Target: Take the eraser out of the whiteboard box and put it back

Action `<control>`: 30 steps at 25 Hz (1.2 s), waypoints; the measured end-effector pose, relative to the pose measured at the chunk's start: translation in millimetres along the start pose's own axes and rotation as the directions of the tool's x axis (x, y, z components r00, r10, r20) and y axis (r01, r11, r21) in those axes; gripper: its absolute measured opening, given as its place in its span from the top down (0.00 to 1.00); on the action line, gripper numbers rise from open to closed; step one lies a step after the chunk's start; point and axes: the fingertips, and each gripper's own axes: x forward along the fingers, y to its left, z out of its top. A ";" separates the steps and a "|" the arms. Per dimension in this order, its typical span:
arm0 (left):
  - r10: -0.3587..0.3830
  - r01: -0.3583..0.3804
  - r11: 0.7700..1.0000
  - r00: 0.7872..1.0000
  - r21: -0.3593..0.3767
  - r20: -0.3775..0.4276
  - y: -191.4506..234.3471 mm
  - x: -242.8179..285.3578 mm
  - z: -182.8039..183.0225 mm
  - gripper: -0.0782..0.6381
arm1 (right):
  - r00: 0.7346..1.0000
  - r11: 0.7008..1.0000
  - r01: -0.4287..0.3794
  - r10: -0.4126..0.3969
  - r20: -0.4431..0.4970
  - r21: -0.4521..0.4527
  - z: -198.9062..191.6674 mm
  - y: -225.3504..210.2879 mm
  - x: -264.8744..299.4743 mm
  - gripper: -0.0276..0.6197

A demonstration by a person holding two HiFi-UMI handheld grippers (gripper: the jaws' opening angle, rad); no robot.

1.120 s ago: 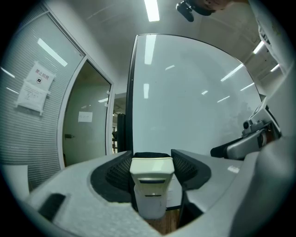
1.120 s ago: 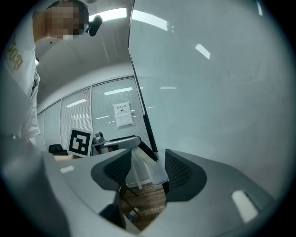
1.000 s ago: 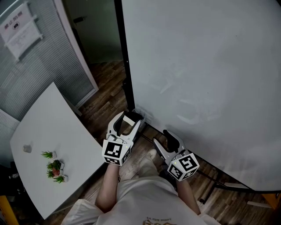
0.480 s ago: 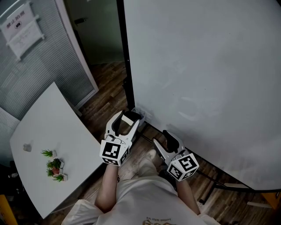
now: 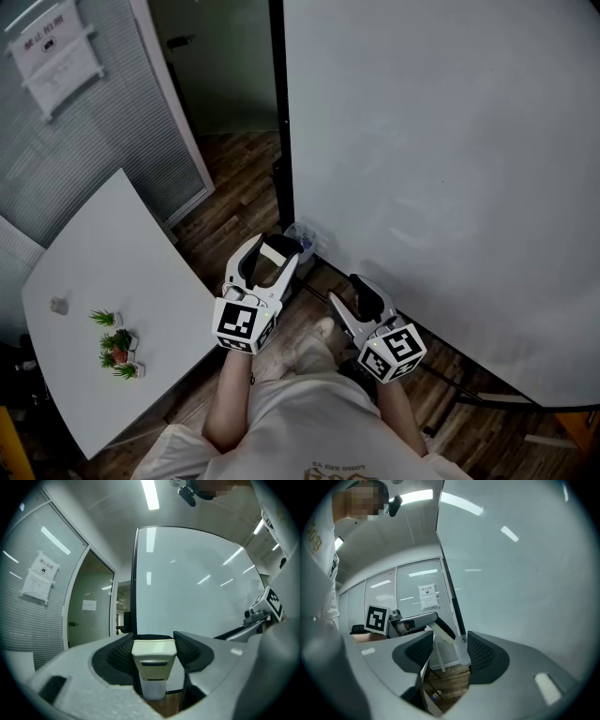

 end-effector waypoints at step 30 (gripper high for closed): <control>0.022 -0.022 1.000 1.000 -0.003 0.000 10.8 -9.8 -0.9 0.52 | 1.000 1.000 0.009 -0.009 -0.009 -0.017 -1.8 3.8 0.0 0.60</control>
